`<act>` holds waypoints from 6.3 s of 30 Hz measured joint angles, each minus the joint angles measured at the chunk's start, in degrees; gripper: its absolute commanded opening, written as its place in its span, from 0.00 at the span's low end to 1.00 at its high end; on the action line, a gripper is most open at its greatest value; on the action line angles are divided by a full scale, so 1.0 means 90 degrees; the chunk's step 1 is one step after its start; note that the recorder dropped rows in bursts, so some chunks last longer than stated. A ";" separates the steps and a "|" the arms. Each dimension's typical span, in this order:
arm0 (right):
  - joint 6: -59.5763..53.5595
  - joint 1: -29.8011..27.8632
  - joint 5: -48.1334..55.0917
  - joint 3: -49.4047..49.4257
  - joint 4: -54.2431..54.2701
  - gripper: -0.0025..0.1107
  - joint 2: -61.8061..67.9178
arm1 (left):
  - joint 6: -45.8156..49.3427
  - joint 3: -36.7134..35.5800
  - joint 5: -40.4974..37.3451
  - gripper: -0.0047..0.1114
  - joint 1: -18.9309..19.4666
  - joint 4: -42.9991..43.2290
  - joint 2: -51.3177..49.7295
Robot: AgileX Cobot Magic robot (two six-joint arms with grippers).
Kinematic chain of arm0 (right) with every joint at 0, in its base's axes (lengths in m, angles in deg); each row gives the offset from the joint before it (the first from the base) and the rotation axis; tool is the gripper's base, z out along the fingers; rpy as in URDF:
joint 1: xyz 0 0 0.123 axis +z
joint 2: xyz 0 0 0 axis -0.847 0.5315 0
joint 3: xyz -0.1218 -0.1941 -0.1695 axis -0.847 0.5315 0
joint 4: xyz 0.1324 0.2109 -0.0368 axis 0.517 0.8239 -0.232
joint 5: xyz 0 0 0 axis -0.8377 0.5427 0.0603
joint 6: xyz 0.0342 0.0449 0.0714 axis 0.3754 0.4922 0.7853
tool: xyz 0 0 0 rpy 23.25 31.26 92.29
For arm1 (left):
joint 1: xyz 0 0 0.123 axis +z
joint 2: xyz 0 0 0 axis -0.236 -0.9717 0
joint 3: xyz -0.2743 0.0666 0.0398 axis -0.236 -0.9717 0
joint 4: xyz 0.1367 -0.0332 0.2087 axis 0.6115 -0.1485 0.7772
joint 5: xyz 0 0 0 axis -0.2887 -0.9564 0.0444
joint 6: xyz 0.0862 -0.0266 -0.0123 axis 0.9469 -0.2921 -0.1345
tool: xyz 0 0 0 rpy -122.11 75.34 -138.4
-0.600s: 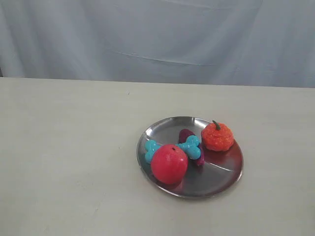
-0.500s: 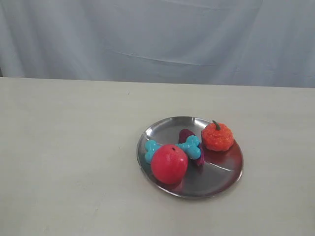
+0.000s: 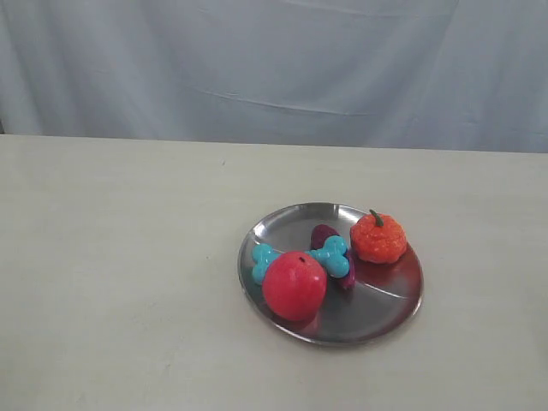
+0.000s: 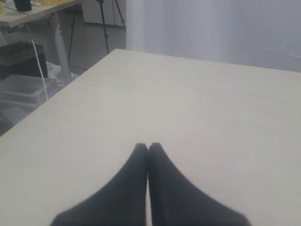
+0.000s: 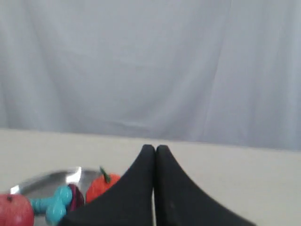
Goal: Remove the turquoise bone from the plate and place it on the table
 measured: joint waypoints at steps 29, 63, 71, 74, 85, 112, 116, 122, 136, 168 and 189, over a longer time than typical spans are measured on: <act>0.3345 0.0000 -0.1244 -0.2620 -0.0597 0.02 0.1319 | 0.0000 0.0000 0.0000 0.04 0.0000 0.0000 0.0000; -0.5138 0.2390 0.5813 -1.0344 0.0459 0.38 1.3032 | 0.0000 0.0000 0.0000 0.04 0.0000 0.0000 0.0000; -0.5964 0.2390 0.6100 -1.0488 0.1439 0.39 1.3392 | 0.0000 0.0000 0.0000 0.04 0.0000 0.0000 0.0000; -0.6092 0.2390 0.6111 -1.0493 0.1496 0.43 1.3392 | 0.0000 0.0000 0.0000 0.04 0.0000 0.0000 0.0000; -0.6215 0.2390 0.6111 -1.0503 0.1511 0.49 1.3392 | 0.0000 0.0000 0.0000 0.04 0.0000 0.0000 0.0000; -0.6162 0.2445 0.5736 -1.0524 0.1442 0.02 1.4069 | 0.0000 0.0000 0.0000 0.04 0.0000 0.0000 0.0000; -0.5807 0.2445 0.5348 -1.0524 0.1420 0.02 1.3865 | 0.0000 0.0000 0.0000 0.04 0.0000 0.0000 0.0000; -0.4959 0.2445 0.5165 -1.0524 0.1340 0.02 1.2954 | 0.0000 0.0000 0.0000 0.04 0.0000 0.0000 0.0000; -0.0351 -0.0531 0.6609 -1.0034 -0.0226 0.02 1.0982 | 0.0000 0.0000 0.0000 0.04 0.0000 0.0000 0.0000; -0.0618 -0.0587 0.5946 -0.8758 0.0919 0.05 1.3123 | 0.0000 0.0000 0.0000 0.04 0.0000 0.0000 0.0000; -0.0781 -0.0587 0.5899 -0.8749 0.0993 0.02 1.1527 | 0.0000 0.0000 0.0000 0.04 0.0000 0.0000 0.0000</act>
